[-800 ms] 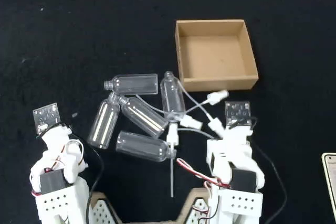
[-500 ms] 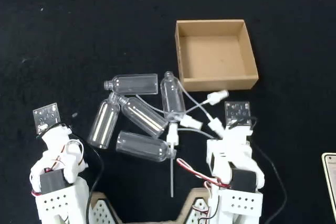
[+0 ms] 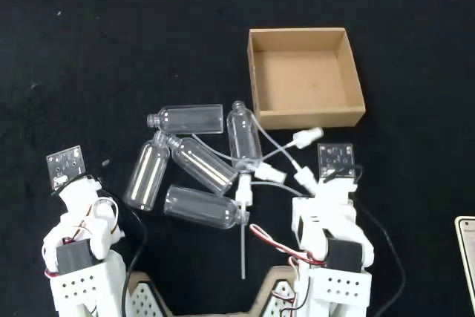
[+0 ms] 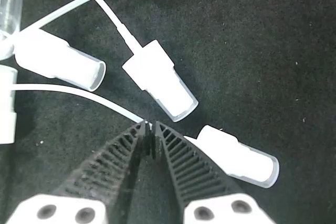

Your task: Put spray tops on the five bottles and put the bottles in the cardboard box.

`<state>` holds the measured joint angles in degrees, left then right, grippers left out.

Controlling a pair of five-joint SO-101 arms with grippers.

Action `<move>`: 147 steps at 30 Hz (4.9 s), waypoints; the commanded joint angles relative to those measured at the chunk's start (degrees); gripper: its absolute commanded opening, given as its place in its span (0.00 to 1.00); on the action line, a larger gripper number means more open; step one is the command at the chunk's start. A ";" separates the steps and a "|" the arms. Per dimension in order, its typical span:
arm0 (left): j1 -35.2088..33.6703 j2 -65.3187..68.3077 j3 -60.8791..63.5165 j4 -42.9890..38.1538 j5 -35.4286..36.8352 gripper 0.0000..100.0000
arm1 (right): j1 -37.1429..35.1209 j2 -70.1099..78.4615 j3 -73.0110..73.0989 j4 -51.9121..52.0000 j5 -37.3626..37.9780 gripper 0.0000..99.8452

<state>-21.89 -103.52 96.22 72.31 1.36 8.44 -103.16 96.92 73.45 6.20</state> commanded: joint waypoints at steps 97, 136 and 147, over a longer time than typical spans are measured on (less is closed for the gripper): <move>-0.04 -0.18 1.10 0.35 0.53 0.03 | -6.77 6.37 -49.98 -13.63 10.20 0.07; -0.04 -0.18 1.10 0.35 0.53 0.03 | -34.29 116.44 -107.38 15.82 -12.40 0.23; -0.04 -0.18 1.10 0.35 0.53 0.03 | -31.30 123.47 -107.74 16.97 -12.40 0.23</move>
<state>-21.89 -103.52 96.22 72.31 1.36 -24.88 20.62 -7.60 89.54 -5.67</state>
